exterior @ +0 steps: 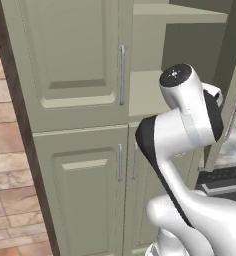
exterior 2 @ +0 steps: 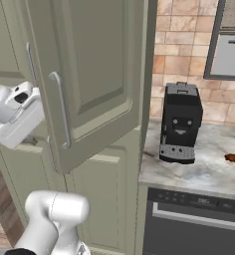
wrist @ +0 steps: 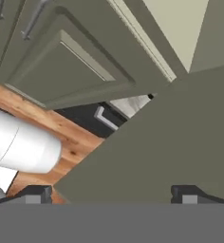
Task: Retrieve the tupperware from the cabinet, then place the raw meat into the tupperware to avoid contamination.
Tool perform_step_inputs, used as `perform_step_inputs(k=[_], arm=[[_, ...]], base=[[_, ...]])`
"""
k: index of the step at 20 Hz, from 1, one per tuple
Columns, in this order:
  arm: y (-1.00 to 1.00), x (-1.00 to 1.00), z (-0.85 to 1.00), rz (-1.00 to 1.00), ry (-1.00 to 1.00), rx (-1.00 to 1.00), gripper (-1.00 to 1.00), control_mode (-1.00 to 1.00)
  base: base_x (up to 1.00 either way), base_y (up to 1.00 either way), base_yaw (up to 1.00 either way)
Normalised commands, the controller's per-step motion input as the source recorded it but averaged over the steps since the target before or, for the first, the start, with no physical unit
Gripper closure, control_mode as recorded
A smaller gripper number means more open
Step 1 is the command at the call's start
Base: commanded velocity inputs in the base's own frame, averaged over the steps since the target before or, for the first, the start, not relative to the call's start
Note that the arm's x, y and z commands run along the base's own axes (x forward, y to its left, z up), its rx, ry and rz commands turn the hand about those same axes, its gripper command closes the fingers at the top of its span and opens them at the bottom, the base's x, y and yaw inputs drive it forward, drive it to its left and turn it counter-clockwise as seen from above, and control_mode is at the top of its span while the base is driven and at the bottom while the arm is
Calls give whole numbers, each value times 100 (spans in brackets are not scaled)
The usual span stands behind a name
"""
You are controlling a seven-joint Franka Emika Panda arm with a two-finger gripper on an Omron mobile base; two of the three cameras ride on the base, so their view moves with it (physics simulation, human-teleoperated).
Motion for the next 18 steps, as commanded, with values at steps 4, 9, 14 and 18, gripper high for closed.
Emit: perform_step_inputs(k=[4, 9, 14, 18], arm=[[-67, -44, -18, -3, 10, -8, -100, -100], [-69, -60, -21, -5, 11, -10, -100, -100], [-70, -62, -18, -4, 9, -10, -100, -100], [-52, -18, -7, 0, 6, -9, -100, -100]], base=[[0, 0, 0], [0, 0, 0], [0, 0, 0], [0, 0, 0]])
